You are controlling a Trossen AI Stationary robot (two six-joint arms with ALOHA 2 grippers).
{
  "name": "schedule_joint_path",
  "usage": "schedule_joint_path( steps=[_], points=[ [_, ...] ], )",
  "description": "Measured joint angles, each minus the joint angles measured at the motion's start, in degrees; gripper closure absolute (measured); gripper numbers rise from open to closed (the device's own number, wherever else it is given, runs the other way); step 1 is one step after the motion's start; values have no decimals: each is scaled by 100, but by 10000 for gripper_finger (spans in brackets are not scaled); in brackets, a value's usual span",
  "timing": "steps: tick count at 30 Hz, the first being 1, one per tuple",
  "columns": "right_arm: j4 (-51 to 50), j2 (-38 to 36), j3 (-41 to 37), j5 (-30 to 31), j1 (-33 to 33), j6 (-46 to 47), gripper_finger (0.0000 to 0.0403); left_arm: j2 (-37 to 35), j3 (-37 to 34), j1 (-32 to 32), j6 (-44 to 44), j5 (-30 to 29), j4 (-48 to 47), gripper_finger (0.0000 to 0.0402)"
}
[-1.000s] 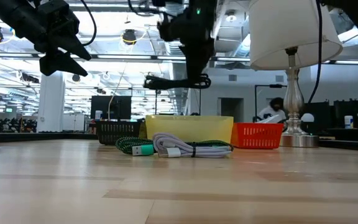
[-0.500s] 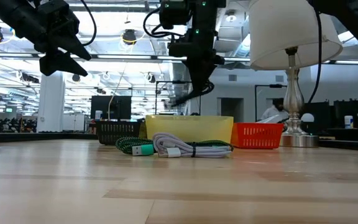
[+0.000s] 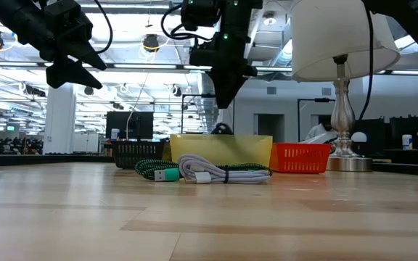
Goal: Pick and place items into bin
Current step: Put the light blue charger cable into the yellow bin
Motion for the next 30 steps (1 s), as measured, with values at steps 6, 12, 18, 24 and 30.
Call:
schedule_joint_path(
  steps=[6,12,18,24,30],
  points=[
    [1,0,0,-21,263,-4,337,0,0,-1,0,0,-6,144],
    [1,0,0,-147,698,-2,337,1,0,1,0,0,-107,144],
    [23,0,0,-501,1295,-83,337,-1,0,0,-17,0,-120,144],
    [237,0,-2,-476,1888,-151,337,0,0,1,-149,0,-122,144],
    [688,0,-2,-472,2222,-149,328,-1,0,-1,-264,0,-121,144]
  ],
)
